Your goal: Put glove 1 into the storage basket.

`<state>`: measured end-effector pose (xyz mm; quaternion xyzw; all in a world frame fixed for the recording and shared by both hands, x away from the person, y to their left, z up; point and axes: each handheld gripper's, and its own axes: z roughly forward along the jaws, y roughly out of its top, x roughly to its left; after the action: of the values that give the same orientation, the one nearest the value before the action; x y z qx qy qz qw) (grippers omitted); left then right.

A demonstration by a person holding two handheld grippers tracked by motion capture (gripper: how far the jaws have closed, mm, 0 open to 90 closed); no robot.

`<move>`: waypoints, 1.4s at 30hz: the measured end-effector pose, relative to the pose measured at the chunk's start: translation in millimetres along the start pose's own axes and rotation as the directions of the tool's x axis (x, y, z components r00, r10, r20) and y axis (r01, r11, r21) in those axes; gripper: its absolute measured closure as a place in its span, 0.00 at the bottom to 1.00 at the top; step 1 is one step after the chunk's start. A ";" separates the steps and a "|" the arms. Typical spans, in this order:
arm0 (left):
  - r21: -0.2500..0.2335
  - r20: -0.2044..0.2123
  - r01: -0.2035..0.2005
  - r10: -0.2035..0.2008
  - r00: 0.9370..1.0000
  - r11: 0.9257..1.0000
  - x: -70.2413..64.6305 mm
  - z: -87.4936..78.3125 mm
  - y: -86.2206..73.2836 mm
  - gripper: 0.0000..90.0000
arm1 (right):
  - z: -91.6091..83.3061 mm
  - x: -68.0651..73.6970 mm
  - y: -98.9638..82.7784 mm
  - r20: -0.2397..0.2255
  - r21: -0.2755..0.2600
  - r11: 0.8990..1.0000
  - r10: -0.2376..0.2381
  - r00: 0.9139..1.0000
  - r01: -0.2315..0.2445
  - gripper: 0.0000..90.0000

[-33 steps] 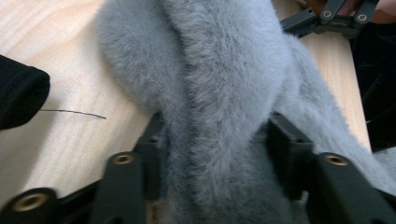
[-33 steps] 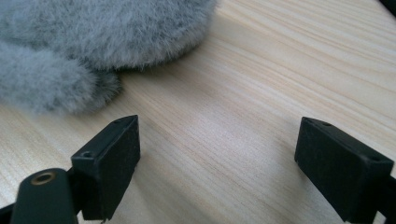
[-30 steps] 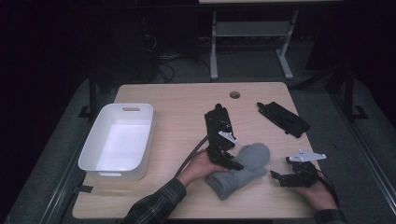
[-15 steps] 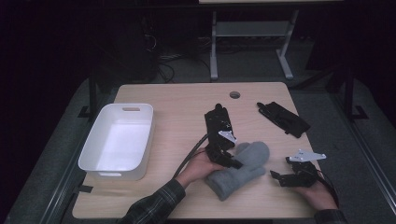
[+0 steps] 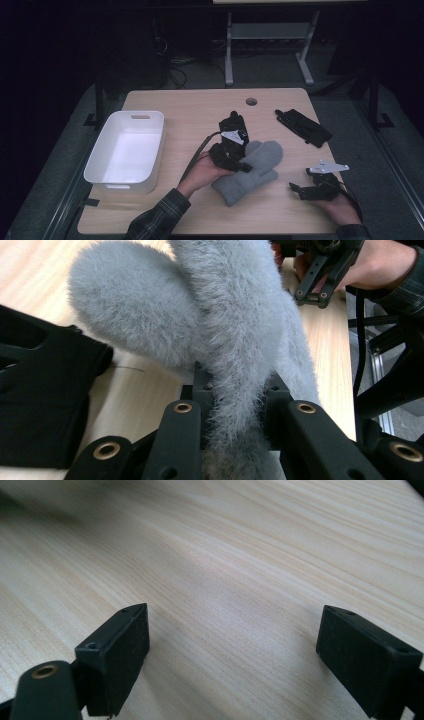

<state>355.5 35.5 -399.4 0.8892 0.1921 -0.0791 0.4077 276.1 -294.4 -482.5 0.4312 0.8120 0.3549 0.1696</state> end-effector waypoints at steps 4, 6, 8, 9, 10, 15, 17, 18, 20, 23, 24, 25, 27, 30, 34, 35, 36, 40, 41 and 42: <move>-0.004 -0.013 0.007 -0.007 1.000 1.000 0.7 -12.3 0.7 0.83 | 0.0 0.1 0.0 0.000 0.000 1.000 0.001 1.000 -0.001 0.15; -0.002 -0.017 0.009 -0.009 1.000 1.000 1.2 -15.6 0.8 0.83 | 0.0 0.1 0.0 0.000 0.001 1.000 0.002 1.000 -0.002 0.15; -0.014 -0.033 0.017 -0.017 0.999 1.000 2.5 -26.6 0.4 0.83 | 0.0 0.0 0.0 0.000 0.000 1.000 0.000 1.000 0.000 0.15; -0.018 -0.041 0.017 -0.018 0.999 1.000 3.5 -31.1 0.2 0.83 | 0.0 0.1 0.0 0.000 0.001 1.000 0.001 1.000 -0.001 0.15; -0.021 -0.048 0.021 -0.022 0.999 1.000 4.4 -35.8 -0.1 0.83 | -0.1 0.2 0.0 0.000 0.002 1.000 0.004 1.000 -0.004 0.15; -0.044 -0.073 0.044 -0.047 0.996 0.998 7.9 -55.3 -1.8 0.83 | 0.0 0.3 0.1 -0.001 0.002 1.000 0.002 1.000 -0.002 0.15; -0.053 -0.089 0.052 -0.057 0.994 0.997 10.8 -70.0 -3.6 0.83 | 0.0 0.3 0.1 -0.001 0.002 1.000 0.002 1.000 -0.002 0.15; -0.057 -0.091 0.054 -0.059 0.994 0.997 11.7 -74.8 -4.2 0.83 | 0.0 0.3 0.1 -0.001 0.002 1.000 0.003 1.000 -0.003 0.15; -0.064 -0.100 0.059 -0.065 0.993 0.996 13.0 -84.0 -5.4 0.83 | 0.1 0.3 0.1 -0.001 0.002 1.000 0.002 1.000 -0.002 0.15; -0.071 -0.115 0.071 -0.079 0.990 0.995 14.5 -98.1 -6.9 0.83 | 0.1 0.3 0.1 -0.001 0.001 1.000 0.002 1.000 -0.002 0.15; -0.071 -0.122 0.075 -0.084 0.989 0.995 15.2 -102.9 -7.4 0.83 | 0.1 0.3 0.1 -0.001 0.001 1.000 0.002 1.000 -0.002 0.15; -0.071 -0.133 0.078 -0.087 0.987 0.994 15.8 -107.9 -7.9 0.83 | 0.1 0.3 0.1 -0.001 0.001 1.000 0.002 1.000 -0.002 0.15; -0.079 -0.152 0.081 -0.092 0.984 0.994 17.3 -118.3 -9.1 0.83 | 0.0 0.3 0.1 -0.001 0.001 1.000 0.003 1.000 -0.003 0.15; -0.086 -0.171 0.092 -0.106 0.980 0.992 18.9 -134.4 -11.0 0.83 | 0.0 0.3 0.1 -0.001 0.001 1.000 0.003 1.000 -0.003 0.15; -0.110 -0.186 0.105 -0.125 0.975 0.988 21.9 -155.6 -15.0 0.83 | 0.1 0.3 0.1 -0.001 0.001 1.000 0.003 1.000 -0.003 0.15; -0.113 -0.192 0.109 -0.129 0.973 0.988 22.8 -161.0 -16.3 0.83 | 0.0 0.3 0.1 -0.001 0.001 1.000 0.003 1.000 -0.003 0.15; -0.113 -0.192 0.109 -0.129 0.973 0.988 22.8 -161.0 -16.3 0.83 | 0.1 0.3 0.1 -0.001 0.001 1.000 0.003 1.000 -0.003 0.15; -0.132 -0.223 0.129 -0.156 0.962 0.983 27.3 -188.9 -25.3 0.83 | 0.0 0.3 0.1 -0.001 0.001 1.000 0.003 1.000 -0.003 0.15; -0.140 -0.228 0.138 -0.167 0.959 0.981 28.4 -194.5 -27.8 0.83 | 0.0 0.3 0.1 -0.001 0.002 1.000 0.003 1.000 -0.003 0.15; -0.147 -0.239 0.142 -0.175 0.955 0.979 29.5 -200.0 -30.3 0.83 | 0.0 0.3 0.1 -0.001 0.001 1.000 0.003 1.000 -0.003 0.15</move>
<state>367.0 212.8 -298.3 0.8457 0.3175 0.0140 0.4288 276.0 -294.1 -482.5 0.4324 0.8117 0.3548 0.1683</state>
